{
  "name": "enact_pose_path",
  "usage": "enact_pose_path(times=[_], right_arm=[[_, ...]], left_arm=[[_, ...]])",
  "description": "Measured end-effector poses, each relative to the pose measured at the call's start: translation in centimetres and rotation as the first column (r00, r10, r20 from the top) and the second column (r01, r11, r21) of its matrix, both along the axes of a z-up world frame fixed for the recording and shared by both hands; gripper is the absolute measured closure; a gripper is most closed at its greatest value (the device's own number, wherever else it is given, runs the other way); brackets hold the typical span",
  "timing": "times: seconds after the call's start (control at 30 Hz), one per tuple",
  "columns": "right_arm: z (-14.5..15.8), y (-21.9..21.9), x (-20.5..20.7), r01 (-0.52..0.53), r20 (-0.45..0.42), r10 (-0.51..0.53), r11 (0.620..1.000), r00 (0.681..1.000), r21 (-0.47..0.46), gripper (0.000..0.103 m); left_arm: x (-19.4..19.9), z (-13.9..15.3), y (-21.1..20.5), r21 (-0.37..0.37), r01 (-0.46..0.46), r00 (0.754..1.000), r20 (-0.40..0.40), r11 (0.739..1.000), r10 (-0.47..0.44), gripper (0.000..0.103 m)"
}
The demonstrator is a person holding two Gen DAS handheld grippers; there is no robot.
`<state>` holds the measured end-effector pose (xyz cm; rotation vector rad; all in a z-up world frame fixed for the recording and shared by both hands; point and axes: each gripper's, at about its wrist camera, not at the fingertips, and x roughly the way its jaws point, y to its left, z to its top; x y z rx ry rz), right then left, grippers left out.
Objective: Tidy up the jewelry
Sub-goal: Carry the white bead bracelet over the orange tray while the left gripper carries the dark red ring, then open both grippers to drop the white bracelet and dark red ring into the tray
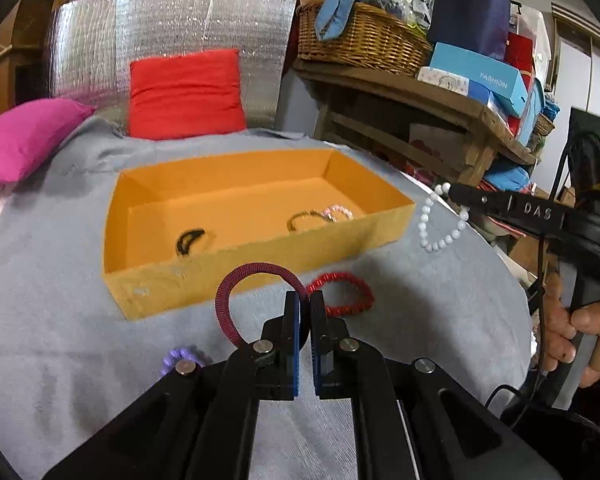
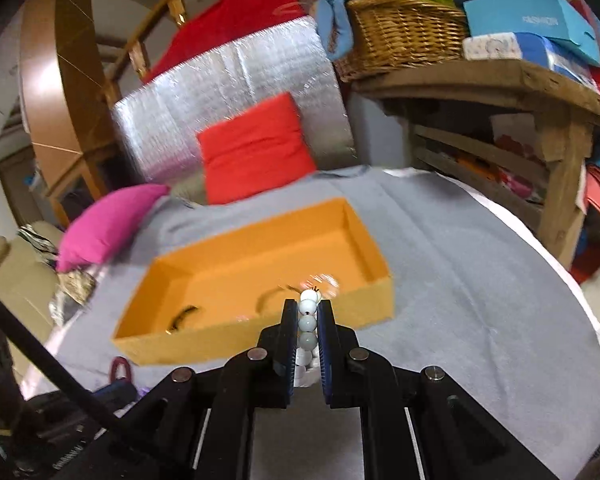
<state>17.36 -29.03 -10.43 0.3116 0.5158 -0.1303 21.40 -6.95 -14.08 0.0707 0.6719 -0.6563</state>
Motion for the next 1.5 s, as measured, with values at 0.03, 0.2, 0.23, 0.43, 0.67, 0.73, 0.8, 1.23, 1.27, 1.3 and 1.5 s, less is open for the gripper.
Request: enact_pose_path(times=[0.03, 0.2, 0.23, 0.43, 0.67, 0.73, 0.8, 1.23, 1.27, 1.3, 1.5], right_arm=[[0.5, 0.2, 0.4, -0.011, 0.009, 0.011, 1.000, 1.000, 0.007, 0.092], [2.4, 1.2, 4.4, -0.088, 0.029, 0.087, 0.995, 0.996, 0.047, 0.092], [2.6, 1.3, 5.5, -0.109, 0.026, 0.108, 0.993, 0.994, 0.045, 0.092], [1.7, 1.1, 13.8, -0.154, -0.072, 0.161, 0.984, 0.984, 0.088, 0.092], [-1.8, 1.0, 20.6, -0.150, -0.223, 0.165, 0.985, 0.961, 0.086, 0.092], [-2.4, 1.0, 21.6, -0.147, -0.248, 0.162, 0.986, 0.955, 0.078, 0.092], [-2.9, 0.9, 22.5, -0.145, -0.264, 0.162, 0.986, 0.951, 0.083, 0.092], [-3.4, -3.3, 22.7, -0.014, -0.240, 0.044, 0.992, 0.970, 0.123, 0.070], [-3.1, -3.7, 22.2, -0.005, -0.230, 0.036, 0.991, 0.972, 0.132, 0.066], [-2.8, -3.9, 21.6, -0.003, -0.220, 0.032, 0.991, 0.975, 0.132, 0.066], [-0.8, -3.3, 17.0, -0.007, -0.188, 0.027, 0.994, 0.982, 0.106, 0.065]], left_arm=[[0.4, 0.5, 0.0, -0.010, -0.006, 1.000, 0.002, 1.000, 0.006, 0.098], [4.3, 4.0, -1.0, -0.023, -0.015, 1.000, 0.018, 1.000, 0.015, 0.098], [5.0, 4.4, -1.1, -0.020, -0.022, 1.000, 0.014, 1.000, 0.023, 0.098], [11.7, 4.6, -2.1, -0.090, -0.081, 0.994, -0.077, 0.993, 0.074, 0.098], [15.6, 0.7, -3.7, -0.058, -0.081, 0.976, -0.207, 0.995, 0.067, 0.098], [16.0, 0.0, -4.1, -0.028, -0.079, 0.972, -0.223, 0.996, 0.071, 0.098], [16.2, -0.5, -4.3, -0.009, -0.075, 0.970, -0.233, 0.997, 0.071, 0.098], [16.1, -1.7, -5.0, 0.058, -0.091, 0.964, -0.247, 0.994, 0.103, 0.072], [15.9, -1.4, -4.7, 0.059, -0.106, 0.966, -0.229, 0.993, 0.117, 0.061], [15.7, -1.1, -4.5, 0.061, -0.117, 0.969, -0.211, 0.991, 0.128, 0.058], [12.8, 1.5, -2.7, 0.116, -0.214, 0.973, -0.060, 0.970, 0.221, 0.040]])
